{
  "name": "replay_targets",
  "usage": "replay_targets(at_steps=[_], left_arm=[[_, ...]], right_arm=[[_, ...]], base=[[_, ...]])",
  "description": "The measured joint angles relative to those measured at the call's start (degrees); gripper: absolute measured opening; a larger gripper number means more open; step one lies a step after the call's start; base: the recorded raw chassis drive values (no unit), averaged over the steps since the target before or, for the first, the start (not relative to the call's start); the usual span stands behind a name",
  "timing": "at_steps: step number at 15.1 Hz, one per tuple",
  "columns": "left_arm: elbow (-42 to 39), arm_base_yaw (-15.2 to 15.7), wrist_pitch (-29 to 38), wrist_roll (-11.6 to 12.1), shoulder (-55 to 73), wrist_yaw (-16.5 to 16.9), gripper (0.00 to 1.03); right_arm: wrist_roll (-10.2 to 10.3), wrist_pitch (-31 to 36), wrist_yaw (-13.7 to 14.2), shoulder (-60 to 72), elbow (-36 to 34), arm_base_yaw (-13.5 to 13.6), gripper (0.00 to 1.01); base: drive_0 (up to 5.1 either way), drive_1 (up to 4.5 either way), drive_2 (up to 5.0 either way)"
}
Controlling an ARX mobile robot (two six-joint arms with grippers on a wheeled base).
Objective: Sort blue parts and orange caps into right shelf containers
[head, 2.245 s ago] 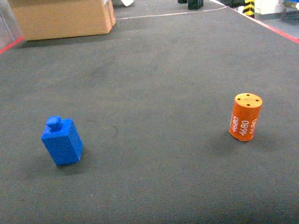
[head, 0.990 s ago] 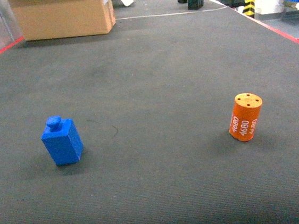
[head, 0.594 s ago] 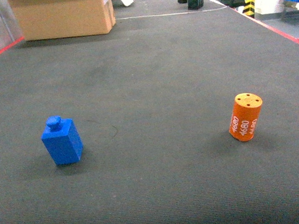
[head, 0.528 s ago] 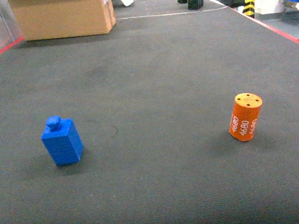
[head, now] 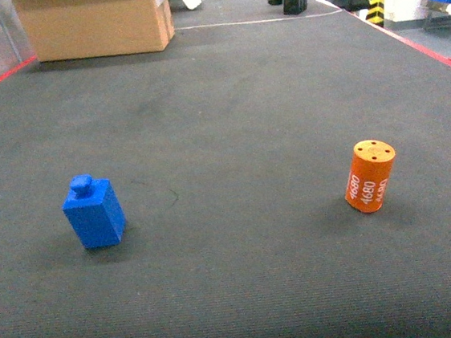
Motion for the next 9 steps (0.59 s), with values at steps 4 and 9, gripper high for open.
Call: replay_targets(at_steps=[4, 9], left_arm=[[8.26, -1.25, 38.77, 0.24, 42.93, -5.33, 0.98], [23.06, -3.17, 55.28, -3.02, 81.66, 0.13, 0.98]], right_arm=[[3.08, 36.74, 8.81, 38.47, 5.16, 12.79, 0.98], [3.15, 57.07, 7.93, 78.79, 20.7, 14.38, 0.98]], base=[[0.0, 0.0, 0.0], [0.0, 0.0, 0.0]])
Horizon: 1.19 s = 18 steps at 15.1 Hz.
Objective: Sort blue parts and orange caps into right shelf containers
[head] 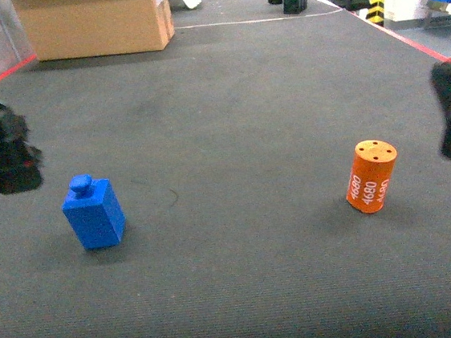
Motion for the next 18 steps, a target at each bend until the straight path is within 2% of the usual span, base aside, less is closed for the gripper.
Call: replay_targets(at_steps=[3, 6, 8, 10, 13, 18], left_arm=[[6.25, -1.33, 1.27, -1.75, 13.27, 0.22, 0.98], [11.63, -1.88, -0.15, -1.79, 19.98, 0.98, 0.98], [13.49, -0.39, -0.83, -1.84, 24.87, 2.29, 0.98], [15.67, -0.55, -1.49, -1.84, 28.22, 2.69, 0.98], [17.35, -0.74, -2.82, -1.79, 30.47, 2.71, 0.98], [18.64, -0.79, -3.45, -1.81, 31.89, 2.69, 0.98]], right_arm=[[0.24, -0.15, -0.96, 13.92, 5.79, 0.13, 0.98], [1.14, -0.79, -1.22, 19.58, 9.44, 0.17, 0.98], [2.82, -0.07, -1.31, 26.64, 12.28, -0.28, 0.98], [5.14, 0.37, -0.52, 33.16, 16.63, -1.07, 0.98], [6.12, 0.07, -0.24, 35.43, 18.75, -1.07, 0.98], [6.51, 0.07, 0.31, 37.13, 20.63, -1.07, 0.98]], base=[[0.0, 0.0, 0.0], [0.0, 0.0, 0.0], [0.0, 0.0, 0.0], [0.0, 0.0, 0.0], [0.0, 0.0, 0.0], [0.0, 0.0, 0.0]])
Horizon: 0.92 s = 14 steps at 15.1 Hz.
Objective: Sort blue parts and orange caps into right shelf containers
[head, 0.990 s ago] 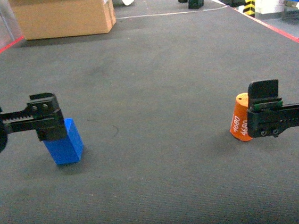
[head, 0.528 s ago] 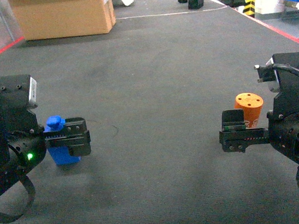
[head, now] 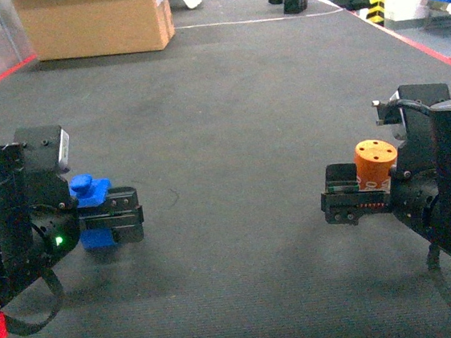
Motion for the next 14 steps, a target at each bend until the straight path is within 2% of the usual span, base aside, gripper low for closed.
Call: replay_targets(at_steps=[9, 14], left_arm=[[1.75, 0.0, -0.63, 0.0, 1.27, -0.07, 0.98], [4.0, 0.31, -1.81, -0.07, 2.97, 0.0, 0.98]], right_arm=[[0.15, -0.02, 0.68, 2.05, 2.21, 0.09, 0.98], [0.68, -1.6, 1.68, 5.38, 6.45, -0.11, 0.98]], base=[[0.0, 0.0, 0.0], [0.0, 0.0, 0.0]])
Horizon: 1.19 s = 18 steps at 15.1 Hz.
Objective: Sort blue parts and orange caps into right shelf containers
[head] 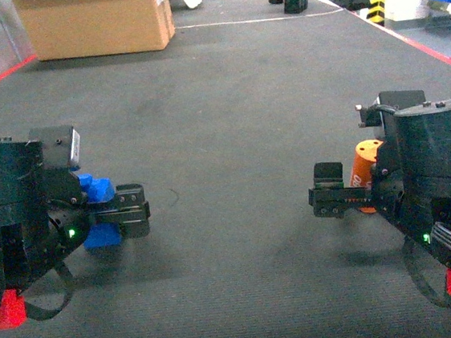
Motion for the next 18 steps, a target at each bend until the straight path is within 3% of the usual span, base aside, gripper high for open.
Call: replay_targets(at_steps=[1, 2, 3, 5, 6, 7, 8, 10, 11, 12, 18], left_arm=[[0.42, 0.09, -0.98, -0.5, 0.17, 0.17, 0.98], [0.46, 0.09, -0.44, -0.63, 0.9, 0.39, 0.73], [-0.07, 0.09, 2.19, -1.11, 1.16, -0.33, 0.46], [-9.11, 2.32, 9.84, -2.08, -6.27, -3.45, 0.43], [-19.61, 4.72, 14.78, 0.24, -24.41, -6.8, 0.43], [-32.28, 4.76, 9.9, 1.73, -47.43, -13.31, 0.43], [-36.35, 2.19, 3.37, 2.16, -61.02, -17.55, 0.43], [-37.4, -1.46, -3.76, 3.02, -75.84, -19.56, 0.43], [-37.4, -2.36, -5.35, 3.28, -79.62, -20.63, 0.43], [-37.4, -2.34, -5.2, 3.26, -80.0, -21.14, 0.43], [-37.38, -2.34, -5.73, 3.23, -79.54, -21.16, 0.42]], right_arm=[[-0.2, -0.74, 0.46, 0.74, 1.36, -0.13, 0.87], [-0.81, -1.09, 0.46, 1.42, 1.6, -0.11, 0.6], [-1.31, -0.79, 0.44, 1.4, 1.49, -0.13, 0.45], [-2.16, 3.02, 0.46, -12.55, -8.7, -2.54, 0.45], [-4.28, 2.62, -0.02, -29.4, -20.61, -4.02, 0.45], [-4.28, -4.98, 1.99, -52.85, -33.48, -3.85, 0.45], [-4.31, -14.08, 3.43, -67.47, -37.75, -3.45, 0.45], [-5.86, -24.57, 4.33, -85.5, -38.34, -2.71, 0.45], [-6.93, -25.86, 6.19, -90.97, -38.01, -0.59, 0.45], [-7.39, -25.09, 7.04, -91.36, -37.18, 1.33, 0.45], [-7.89, -25.57, 6.64, -90.42, -36.7, 1.84, 0.45]], base=[[0.0, 0.0, 0.0], [0.0, 0.0, 0.0], [0.0, 0.0, 0.0], [0.0, 0.0, 0.0], [0.0, 0.0, 0.0], [0.0, 0.0, 0.0], [0.0, 0.0, 0.0], [0.0, 0.0, 0.0], [0.0, 0.0, 0.0], [0.0, 0.0, 0.0], [0.0, 0.0, 0.0]])
